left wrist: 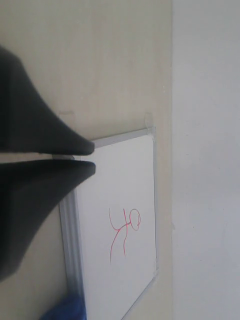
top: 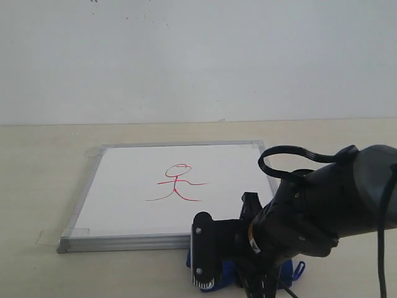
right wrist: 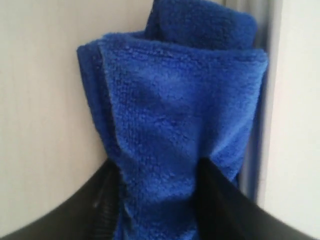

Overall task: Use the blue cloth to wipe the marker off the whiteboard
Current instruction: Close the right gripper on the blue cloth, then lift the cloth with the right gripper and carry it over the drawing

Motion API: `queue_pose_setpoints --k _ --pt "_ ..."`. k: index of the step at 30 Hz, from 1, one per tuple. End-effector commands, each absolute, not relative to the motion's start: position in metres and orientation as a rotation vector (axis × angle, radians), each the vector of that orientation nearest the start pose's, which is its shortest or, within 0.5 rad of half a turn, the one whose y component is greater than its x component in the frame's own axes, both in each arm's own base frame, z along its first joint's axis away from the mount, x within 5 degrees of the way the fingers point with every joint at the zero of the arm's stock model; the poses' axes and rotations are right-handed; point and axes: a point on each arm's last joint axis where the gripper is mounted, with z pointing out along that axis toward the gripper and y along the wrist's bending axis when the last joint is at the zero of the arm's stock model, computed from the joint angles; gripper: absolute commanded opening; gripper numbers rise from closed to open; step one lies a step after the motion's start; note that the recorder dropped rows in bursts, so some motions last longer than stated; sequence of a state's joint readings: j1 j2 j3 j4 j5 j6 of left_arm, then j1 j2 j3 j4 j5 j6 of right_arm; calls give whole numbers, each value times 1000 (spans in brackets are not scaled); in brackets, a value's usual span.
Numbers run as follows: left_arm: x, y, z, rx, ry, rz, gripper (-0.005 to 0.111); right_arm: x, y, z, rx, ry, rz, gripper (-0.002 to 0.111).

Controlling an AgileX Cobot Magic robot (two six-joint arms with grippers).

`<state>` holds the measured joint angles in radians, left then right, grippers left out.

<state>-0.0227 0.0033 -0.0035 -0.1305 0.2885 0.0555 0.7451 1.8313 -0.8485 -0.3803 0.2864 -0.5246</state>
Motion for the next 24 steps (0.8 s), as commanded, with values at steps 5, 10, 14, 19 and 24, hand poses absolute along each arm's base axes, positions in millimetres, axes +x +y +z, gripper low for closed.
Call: queue_pose_setpoints --k 5,10,14,19,24 --pt "55 -5 188 -12 1767 -95 4 243 208 119 -1959 1925 -186 0" --pt "55 -5 188 -12 1767 -95 4 241 206 132 -1887 1972 -177 0" --pt "55 -5 188 -12 1767 -95 4 237 208 157 -1774 1966 -146 0" --pt "55 -5 188 -12 1767 -95 4 229 207 196 -1684 1873 -126 0" --pt "55 -5 188 -12 1767 -95 4 226 205 220 -1529 1867 -61 0"
